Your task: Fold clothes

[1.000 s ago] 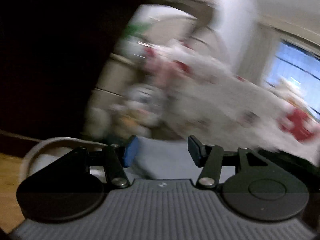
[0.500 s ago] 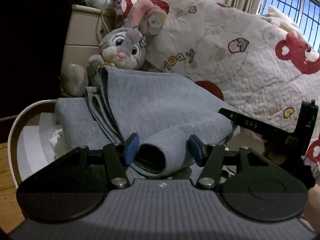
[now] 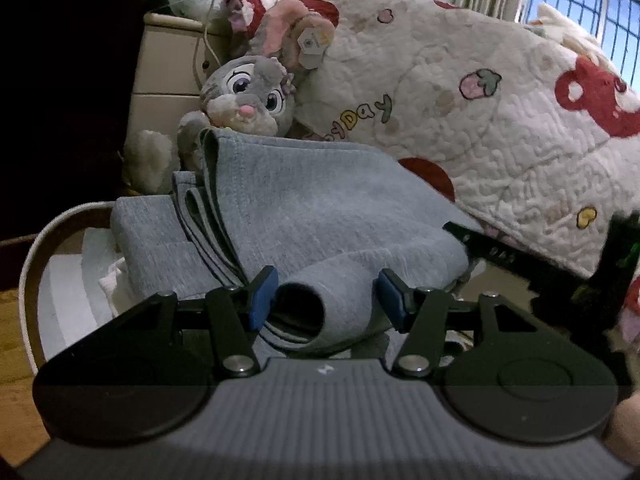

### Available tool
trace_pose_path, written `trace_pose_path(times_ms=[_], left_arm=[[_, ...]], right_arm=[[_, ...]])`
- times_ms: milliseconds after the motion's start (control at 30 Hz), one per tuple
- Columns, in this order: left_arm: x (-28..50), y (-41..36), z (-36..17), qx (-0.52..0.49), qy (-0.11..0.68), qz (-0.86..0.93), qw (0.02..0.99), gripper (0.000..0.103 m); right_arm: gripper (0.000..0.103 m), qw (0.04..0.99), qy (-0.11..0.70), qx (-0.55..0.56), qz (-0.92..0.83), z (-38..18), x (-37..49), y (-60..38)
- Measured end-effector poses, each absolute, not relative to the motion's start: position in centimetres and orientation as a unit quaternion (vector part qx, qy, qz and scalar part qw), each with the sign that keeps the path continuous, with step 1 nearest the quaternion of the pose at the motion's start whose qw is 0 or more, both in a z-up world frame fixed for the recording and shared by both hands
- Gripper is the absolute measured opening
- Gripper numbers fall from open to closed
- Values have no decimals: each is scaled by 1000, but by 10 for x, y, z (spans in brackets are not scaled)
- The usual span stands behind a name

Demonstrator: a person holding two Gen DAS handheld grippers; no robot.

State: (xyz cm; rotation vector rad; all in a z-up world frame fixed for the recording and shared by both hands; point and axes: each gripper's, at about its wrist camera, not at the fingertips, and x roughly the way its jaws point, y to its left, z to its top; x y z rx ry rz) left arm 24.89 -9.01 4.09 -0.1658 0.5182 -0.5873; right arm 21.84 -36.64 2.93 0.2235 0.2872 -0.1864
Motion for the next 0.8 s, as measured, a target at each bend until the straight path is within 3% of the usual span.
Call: trace_pose_path(times_ms=[133,200,267,467,800], left_arm=[[245,-92,47,-82,252,-276,924,65],[243,-96,49,-87,250,-268,926,82],[238,-101,51,-86,250,-259,929,91],[212,-114,68,-54,268,-241,931,93],[125,-111,73,-2,312,-296,903,96]], right_arm=[[71,973,133,142,-121,39,182,-355],[75,973,127,136,-134,38,162,-338],[75,975,129,122,-137,37,145,-322],[76,965,129,180,-138,59,80,-311],[77,946,229,182,-136,64,-21,-293]])
